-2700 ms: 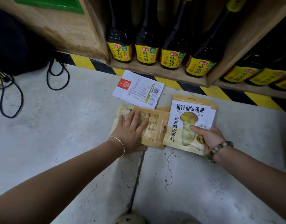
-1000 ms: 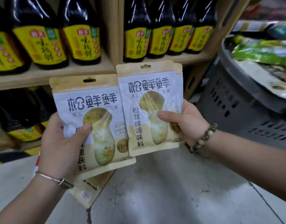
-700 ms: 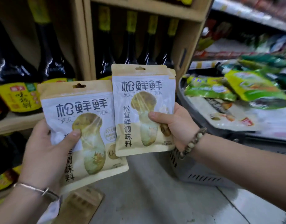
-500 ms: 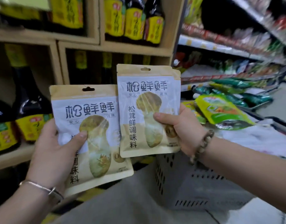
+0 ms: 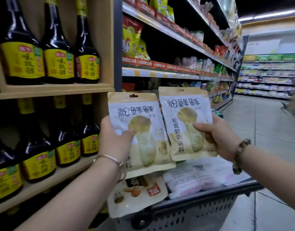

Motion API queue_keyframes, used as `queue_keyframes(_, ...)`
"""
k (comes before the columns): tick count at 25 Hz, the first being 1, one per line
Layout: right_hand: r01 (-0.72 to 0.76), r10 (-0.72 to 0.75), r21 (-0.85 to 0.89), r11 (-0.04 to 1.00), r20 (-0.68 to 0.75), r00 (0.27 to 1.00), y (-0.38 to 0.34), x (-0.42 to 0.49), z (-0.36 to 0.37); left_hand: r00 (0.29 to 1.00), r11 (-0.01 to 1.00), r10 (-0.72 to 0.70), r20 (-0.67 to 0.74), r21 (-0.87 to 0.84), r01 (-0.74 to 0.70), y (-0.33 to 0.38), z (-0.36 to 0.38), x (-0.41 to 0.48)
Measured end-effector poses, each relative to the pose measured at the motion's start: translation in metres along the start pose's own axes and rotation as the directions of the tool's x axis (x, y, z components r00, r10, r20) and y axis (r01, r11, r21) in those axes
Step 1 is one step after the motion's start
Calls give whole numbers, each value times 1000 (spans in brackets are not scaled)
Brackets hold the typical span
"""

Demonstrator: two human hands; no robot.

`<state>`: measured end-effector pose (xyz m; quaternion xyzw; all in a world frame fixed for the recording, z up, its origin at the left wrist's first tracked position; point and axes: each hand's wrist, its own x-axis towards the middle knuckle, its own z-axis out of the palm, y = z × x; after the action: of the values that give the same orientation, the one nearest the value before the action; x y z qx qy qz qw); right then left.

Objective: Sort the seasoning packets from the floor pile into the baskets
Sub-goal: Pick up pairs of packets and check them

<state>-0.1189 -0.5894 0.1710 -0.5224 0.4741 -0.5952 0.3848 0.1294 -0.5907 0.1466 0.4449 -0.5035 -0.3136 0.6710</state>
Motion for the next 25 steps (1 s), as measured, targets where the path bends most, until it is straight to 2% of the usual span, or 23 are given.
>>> queue_keyframes(4,-72,72,-23,997,-1,997,5,21,-57,991,998,-60,116,11,59,2,80,1)
queue_keyframes(7,-162,162,-36,986,-10,987,19,35,-88,969,989,-125,212,99,106,-2,129,3)
queue_keyframes(10,-249,247,-114,962,-29,969,38,46,-116,937,958,-153,315,281,63,-12,159,3)
queue_keyframes(12,-291,280,-187,938,-81,956,54,46,-127,920,880,-169,355,474,-21,-22,164,-3)
queue_keyframes(14,-278,250,-315,907,-127,960,71,44,-130,899,671,-103,427,696,-254,-26,166,-11)
queue_keyframes(16,-200,146,-582,788,-139,979,84,47,-130,793,433,-61,606,732,-526,-29,169,-17)
queue_keyframes(18,-119,95,-808,577,-78,992,88,52,-127,674,281,-138,726,681,-676,-30,173,-24)
queue_keyframes(19,-90,100,-850,519,-44,994,88,54,-125,638,237,-199,744,668,-705,-33,174,-27)
queue_keyframes(21,1,115,-878,478,64,991,88,56,-123,605,176,-292,741,664,-727,-38,175,-33)
queue_keyframes(23,114,138,-909,401,183,973,90,60,-120,614,137,-318,722,676,-724,-40,179,-39)
queue_keyframes(25,193,199,-944,266,250,948,93,70,-115,633,146,-323,703,698,-701,-43,187,-45)
